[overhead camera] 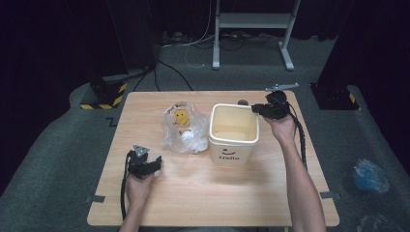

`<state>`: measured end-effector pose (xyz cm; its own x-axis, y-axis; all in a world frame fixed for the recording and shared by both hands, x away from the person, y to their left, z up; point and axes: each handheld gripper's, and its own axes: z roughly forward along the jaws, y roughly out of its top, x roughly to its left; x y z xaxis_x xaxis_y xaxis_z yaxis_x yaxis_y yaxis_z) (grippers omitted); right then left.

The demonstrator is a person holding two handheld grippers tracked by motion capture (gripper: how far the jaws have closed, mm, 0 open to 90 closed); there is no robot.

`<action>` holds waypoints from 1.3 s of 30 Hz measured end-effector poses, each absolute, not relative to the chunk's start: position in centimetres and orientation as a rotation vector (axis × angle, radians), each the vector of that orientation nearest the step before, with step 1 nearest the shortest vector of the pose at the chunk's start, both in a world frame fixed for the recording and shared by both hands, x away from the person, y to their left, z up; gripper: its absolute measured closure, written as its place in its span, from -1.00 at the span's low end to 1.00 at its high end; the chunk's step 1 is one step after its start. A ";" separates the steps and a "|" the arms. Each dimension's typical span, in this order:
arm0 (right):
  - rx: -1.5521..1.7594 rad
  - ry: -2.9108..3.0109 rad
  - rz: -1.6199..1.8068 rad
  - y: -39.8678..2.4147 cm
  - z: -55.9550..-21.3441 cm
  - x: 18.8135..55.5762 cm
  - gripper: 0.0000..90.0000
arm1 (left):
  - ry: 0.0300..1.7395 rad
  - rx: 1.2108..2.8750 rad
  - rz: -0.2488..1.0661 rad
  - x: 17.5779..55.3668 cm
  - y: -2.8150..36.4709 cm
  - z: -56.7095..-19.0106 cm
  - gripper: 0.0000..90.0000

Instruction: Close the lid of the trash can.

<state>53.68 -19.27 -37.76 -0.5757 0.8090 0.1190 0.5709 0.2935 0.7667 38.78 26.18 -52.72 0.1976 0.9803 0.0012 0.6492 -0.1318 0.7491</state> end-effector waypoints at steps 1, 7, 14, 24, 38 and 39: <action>1.253 2.276 1.161 -19.3 -37.8 53.7 0.73 | 1.517 1.857 0.687 38.8 26.2 -52.7 -0.26; 1.222 2.288 1.169 -19.3 -37.7 53.7 0.73 | 1.517 1.857 0.687 38.8 26.2 -52.7 -0.26; 1.218 2.299 1.163 -19.3 -37.8 53.8 0.73 | 1.517 1.857 0.686 38.8 26.2 -52.7 -0.26; 1.177 2.323 1.120 -18.4 -37.4 53.9 0.73 | 1.517 1.856 0.687 38.8 26.2 -52.7 -0.26; 1.205 2.315 1.160 -18.8 -38.3 54.0 0.69 | 1.517 1.856 0.687 38.8 26.2 -52.7 -0.26; 1.211 2.317 1.171 -18.8 -38.4 54.0 0.64 | 1.515 1.858 0.687 38.8 26.2 -52.7 -0.26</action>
<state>53.98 -18.82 -38.37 -0.6116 0.7824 0.1179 0.5588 0.3217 0.7643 38.79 26.19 -52.72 0.1998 0.9798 0.0026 0.6474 -0.1340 0.7502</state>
